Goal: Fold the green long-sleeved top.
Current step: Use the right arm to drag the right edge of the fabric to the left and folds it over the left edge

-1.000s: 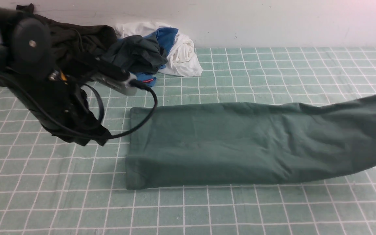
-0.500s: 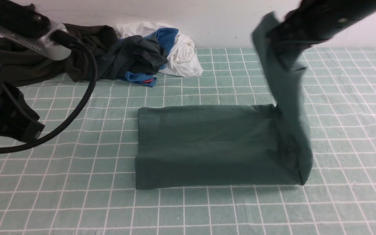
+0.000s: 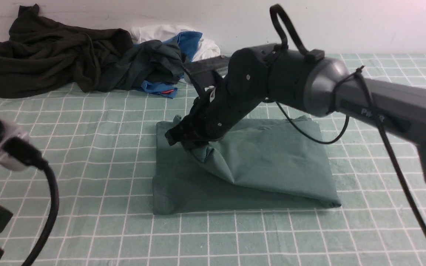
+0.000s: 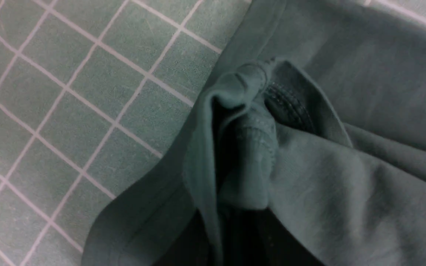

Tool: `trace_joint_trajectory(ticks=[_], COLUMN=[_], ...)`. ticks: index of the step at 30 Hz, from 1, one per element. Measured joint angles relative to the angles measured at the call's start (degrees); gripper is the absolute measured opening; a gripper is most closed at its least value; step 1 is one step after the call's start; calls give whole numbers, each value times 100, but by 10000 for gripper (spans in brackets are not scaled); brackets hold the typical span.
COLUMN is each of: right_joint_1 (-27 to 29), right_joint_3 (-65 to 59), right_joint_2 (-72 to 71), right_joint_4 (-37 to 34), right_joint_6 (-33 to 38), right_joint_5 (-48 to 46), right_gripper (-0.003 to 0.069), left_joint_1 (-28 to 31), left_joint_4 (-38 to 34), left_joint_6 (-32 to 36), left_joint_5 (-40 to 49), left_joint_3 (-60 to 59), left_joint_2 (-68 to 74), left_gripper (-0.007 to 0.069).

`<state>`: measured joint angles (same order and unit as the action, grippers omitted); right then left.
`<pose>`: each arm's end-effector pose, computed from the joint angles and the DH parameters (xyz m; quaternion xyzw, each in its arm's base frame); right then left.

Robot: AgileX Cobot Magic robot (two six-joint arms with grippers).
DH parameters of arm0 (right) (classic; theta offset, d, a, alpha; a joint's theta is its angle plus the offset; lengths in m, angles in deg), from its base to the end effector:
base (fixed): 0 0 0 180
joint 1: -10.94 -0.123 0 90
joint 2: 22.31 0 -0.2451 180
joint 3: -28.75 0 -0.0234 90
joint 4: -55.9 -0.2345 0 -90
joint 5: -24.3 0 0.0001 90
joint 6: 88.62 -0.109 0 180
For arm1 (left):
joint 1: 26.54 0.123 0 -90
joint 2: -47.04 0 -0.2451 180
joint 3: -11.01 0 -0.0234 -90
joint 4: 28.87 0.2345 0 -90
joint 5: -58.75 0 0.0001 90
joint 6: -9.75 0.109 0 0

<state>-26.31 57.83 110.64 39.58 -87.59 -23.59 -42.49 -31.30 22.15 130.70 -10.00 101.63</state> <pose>0.3465 0.2920 0.1760 -0.2518 0.9287 0.1942 0.1906 0.1312 -0.0421 0.3118 0.2344 0.9309 -0.0298 0.2786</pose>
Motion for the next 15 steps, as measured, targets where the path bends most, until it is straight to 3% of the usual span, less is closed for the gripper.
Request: trace_joint_trajectory(ticks=[4, 8, 15], right_joint_1=[0, 0, 0], right_joint_3=[61, 234, 288], right_joint_2=[-48, -326, -83], right_joint_4=[-468, 15, 1876], right_joint_6=[280, 399, -719], right_joint_5=[-14, -353, -886], right_gripper=[298, 423, 419], left_joint_1=[0, 0, 0], left_joint_4=[0, 0, 0], left_joint_6=[0, 0, -98], left_joint_5=[14, 14, -14], left_joint_3=[-196, -214, -548], left_joint_2=[-304, -475, -1107], left_gripper=[-4, -4, -4])
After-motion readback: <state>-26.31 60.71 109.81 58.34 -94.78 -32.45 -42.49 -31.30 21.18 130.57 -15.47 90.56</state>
